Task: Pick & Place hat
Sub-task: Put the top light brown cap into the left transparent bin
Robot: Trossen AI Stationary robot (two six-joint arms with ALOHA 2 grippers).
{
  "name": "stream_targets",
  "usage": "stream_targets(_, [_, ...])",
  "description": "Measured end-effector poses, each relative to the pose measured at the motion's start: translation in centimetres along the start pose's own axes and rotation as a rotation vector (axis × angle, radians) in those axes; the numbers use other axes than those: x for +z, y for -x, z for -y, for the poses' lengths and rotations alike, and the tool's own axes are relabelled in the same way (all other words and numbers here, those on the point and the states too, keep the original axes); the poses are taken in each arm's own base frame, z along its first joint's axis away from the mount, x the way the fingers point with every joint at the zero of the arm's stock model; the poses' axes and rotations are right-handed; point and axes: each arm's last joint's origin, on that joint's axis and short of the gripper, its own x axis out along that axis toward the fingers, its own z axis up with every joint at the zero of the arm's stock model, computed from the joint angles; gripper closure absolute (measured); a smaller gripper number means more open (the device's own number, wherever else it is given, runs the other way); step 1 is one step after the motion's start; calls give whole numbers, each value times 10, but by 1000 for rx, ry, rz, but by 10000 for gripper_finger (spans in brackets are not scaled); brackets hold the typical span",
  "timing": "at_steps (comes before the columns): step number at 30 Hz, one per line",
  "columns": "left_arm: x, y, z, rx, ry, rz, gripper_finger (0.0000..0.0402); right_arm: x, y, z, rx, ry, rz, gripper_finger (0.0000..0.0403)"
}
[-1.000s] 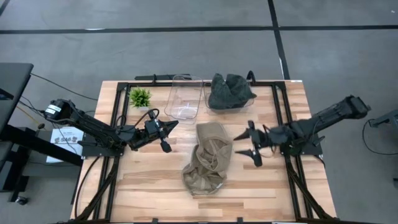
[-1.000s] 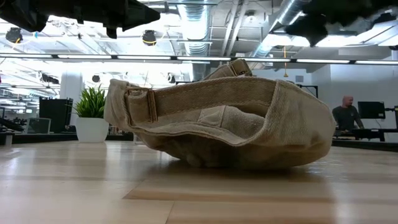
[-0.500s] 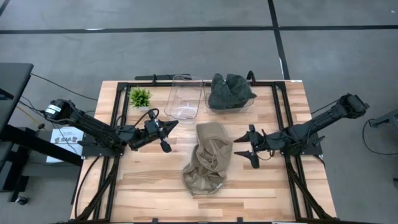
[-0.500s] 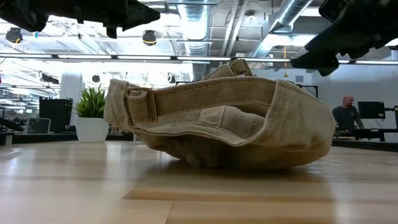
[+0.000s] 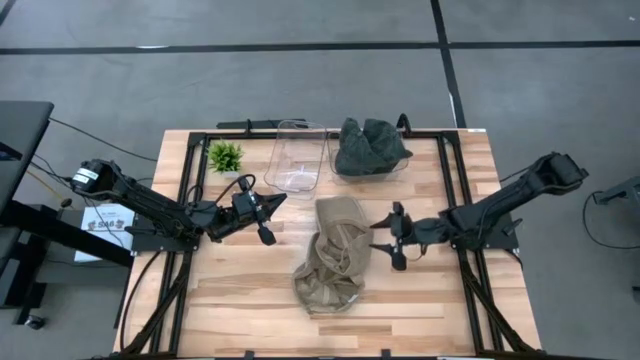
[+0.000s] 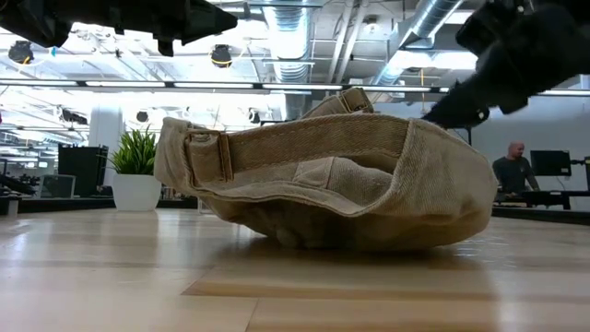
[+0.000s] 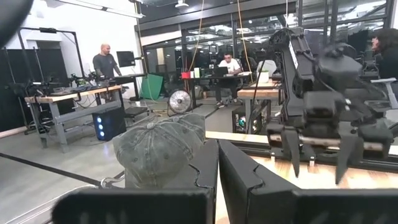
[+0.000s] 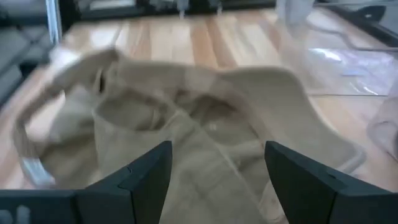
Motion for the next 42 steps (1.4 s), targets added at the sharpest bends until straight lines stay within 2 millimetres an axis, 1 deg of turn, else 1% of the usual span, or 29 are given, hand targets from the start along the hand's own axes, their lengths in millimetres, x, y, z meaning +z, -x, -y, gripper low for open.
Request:
stream_targets(4, [0,0,0,-1,33,0,389,-12,-10,-7,13,105,-66,155])
stream_targets(9, [0,0,0,-9,246,1,389,-28,-20,-15,21,145,-145,155])
stream_targets(12, [0,0,1,-20,362,1,389,-30,-24,-21,39,156,-145,155])
stream_targets(14, [0,0,2,-75,399,0,389,-28,-26,-26,53,188,-142,155])
stream_targets(18, [0,1,8,-288,384,-3,389,-20,-30,-34,75,254,-123,155])
stream_targets(21, [1,2,11,-392,382,0,389,-15,-32,-39,85,283,-114,155])
stream_targets(27, [3,3,11,-418,416,10,389,-6,-38,-53,117,352,-96,155])
stream_targets(31, [-2,2,15,-471,431,-17,389,-1,-41,-61,134,406,-84,155])
stream_targets(33, [-6,1,18,-498,423,-35,389,1,-43,-64,137,419,-79,155])
stream_targets(37, [-18,-2,24,-497,397,-84,389,4,-43,-65,137,418,-76,155])
stream_targets(42, [-32,-7,30,-469,385,-106,389,1,-44,-63,127,433,-115,155])
